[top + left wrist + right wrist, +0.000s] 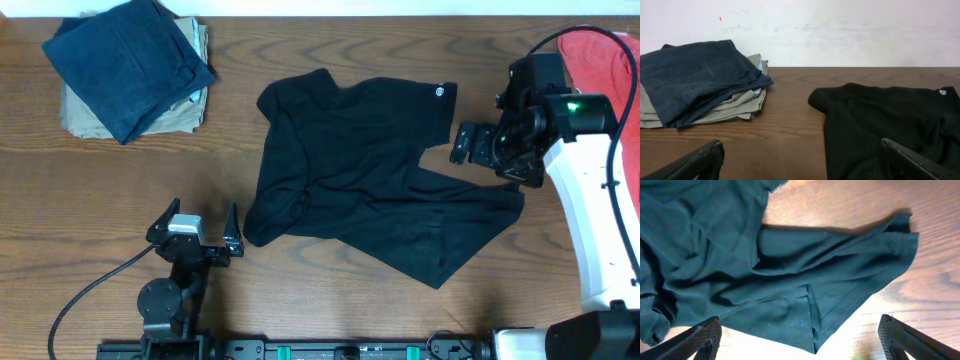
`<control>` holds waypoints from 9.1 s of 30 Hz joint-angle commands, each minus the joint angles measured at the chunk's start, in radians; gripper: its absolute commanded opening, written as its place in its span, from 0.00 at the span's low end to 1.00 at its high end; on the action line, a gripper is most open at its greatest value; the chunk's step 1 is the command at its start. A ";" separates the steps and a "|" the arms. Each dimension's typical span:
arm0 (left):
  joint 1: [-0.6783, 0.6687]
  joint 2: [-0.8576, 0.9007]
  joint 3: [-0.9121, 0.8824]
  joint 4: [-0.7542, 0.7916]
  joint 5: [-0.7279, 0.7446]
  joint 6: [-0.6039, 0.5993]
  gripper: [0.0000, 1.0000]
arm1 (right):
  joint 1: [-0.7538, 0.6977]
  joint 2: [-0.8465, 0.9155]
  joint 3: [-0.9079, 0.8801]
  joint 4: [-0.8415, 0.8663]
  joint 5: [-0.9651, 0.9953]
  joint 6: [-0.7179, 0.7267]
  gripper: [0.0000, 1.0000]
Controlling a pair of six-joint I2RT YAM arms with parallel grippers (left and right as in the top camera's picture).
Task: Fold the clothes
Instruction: 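Regrasp the t-shirt's lower right corner with the right gripper, then reach the left gripper to the t-shirt's left edge and grasp it, then lift the t-shirt with both grippers and swing it forward to flatten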
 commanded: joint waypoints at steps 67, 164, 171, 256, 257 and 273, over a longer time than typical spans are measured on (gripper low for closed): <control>0.004 -0.005 -0.019 -0.030 0.013 -0.012 0.98 | 0.116 -0.002 -0.692 0.645 -0.098 0.137 0.52; -0.382 1.650 1.154 -0.709 0.155 -0.227 0.98 | 0.122 -0.513 -0.440 0.159 -0.177 0.028 0.01; -0.403 1.754 1.154 -0.710 0.105 -0.274 0.98 | 0.122 -0.508 -0.440 0.164 -0.177 0.028 0.01; -0.580 0.726 1.519 -1.118 -0.429 -0.450 0.06 | 0.021 -0.506 0.359 -0.260 0.079 -0.007 0.01; -0.580 0.718 1.554 -1.132 -0.429 -0.450 0.06 | 0.021 -0.506 0.407 -0.276 0.088 -0.013 0.01; -0.578 1.007 1.603 -1.048 -0.650 -0.415 0.06 | 0.018 -0.255 0.517 -0.100 0.224 -0.013 0.01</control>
